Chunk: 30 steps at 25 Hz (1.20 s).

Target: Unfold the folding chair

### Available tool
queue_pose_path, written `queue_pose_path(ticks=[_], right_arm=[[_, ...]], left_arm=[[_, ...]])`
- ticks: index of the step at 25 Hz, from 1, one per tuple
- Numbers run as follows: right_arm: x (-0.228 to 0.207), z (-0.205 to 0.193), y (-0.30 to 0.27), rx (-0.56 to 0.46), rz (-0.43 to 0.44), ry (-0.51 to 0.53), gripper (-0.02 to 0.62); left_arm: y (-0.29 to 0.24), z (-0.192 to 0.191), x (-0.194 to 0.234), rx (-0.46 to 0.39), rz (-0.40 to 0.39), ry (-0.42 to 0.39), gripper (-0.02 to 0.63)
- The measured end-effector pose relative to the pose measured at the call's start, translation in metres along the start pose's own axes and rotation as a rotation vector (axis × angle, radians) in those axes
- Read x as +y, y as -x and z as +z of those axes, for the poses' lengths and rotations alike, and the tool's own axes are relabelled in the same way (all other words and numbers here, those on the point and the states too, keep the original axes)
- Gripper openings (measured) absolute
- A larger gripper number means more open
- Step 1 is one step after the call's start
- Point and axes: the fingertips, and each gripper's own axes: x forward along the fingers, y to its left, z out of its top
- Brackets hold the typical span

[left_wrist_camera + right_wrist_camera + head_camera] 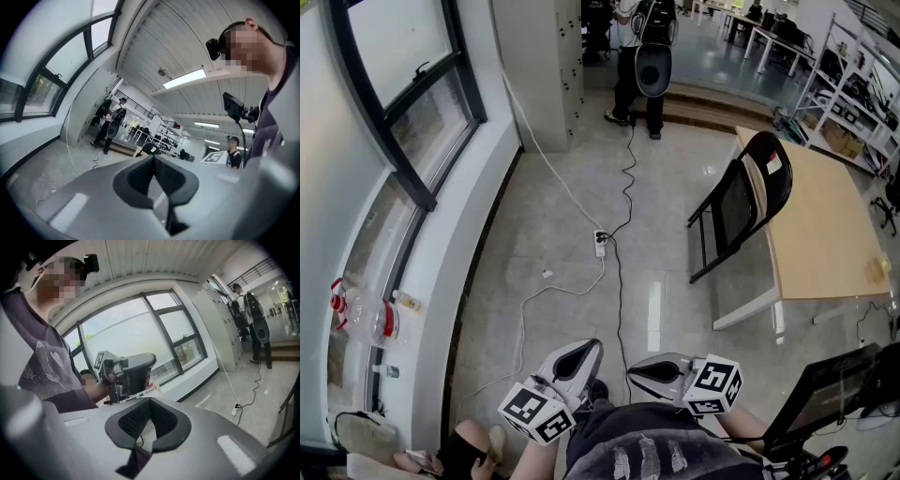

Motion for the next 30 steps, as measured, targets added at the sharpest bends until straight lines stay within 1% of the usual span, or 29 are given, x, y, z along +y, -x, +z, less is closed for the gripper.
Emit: queue_pose_path(ticks=[3, 6, 11, 16, 20, 23, 27, 29, 30], right_arm=[[-0.018, 0.010, -0.022, 0.023, -0.012, 0.039, 0.000], [-0.033, 0.018, -0.033, 0.039, -0.033, 0.034, 0.000], [-0.067, 0.029, -0.032, 0.049, -0.102, 0.007, 0.000], [-0.098, 0.041, -0.030, 0.038, -0.106, 0.013, 0.000], [-0.144, 0.053, -0.009, -0.008, -0.117, 0.024, 0.000], [-0.181, 0.076, 0.015, -0.068, -0.118, 0.002, 0.000], [-0.241, 0.110, 0.050, -0.165, -0.116, -0.028, 0.000], [-0.263, 0.118, 0.069, -0.191, -0.104, -0.040, 0.000], [-0.271, 0.120, 0.077, -0.197, -0.093, -0.054, 0.000]], left_arm=[[-0.008, 0.005, 0.030, 0.003, -0.007, -0.014, 0.002], [-0.018, 0.018, 0.050, 0.007, -0.022, -0.019, 0.002], [-0.054, 0.024, 0.064, 0.024, -0.081, 0.015, 0.002], [-0.090, 0.028, 0.073, 0.063, -0.100, 0.019, 0.002], [-0.140, 0.035, 0.070, 0.083, -0.097, -0.019, 0.002], [-0.186, 0.049, 0.067, 0.103, -0.099, -0.031, 0.002], [-0.266, 0.072, 0.061, 0.128, -0.131, -0.090, 0.002], [-0.296, 0.075, 0.055, 0.138, -0.136, -0.099, 0.002], [-0.306, 0.074, 0.054, 0.146, -0.126, -0.095, 0.002]])
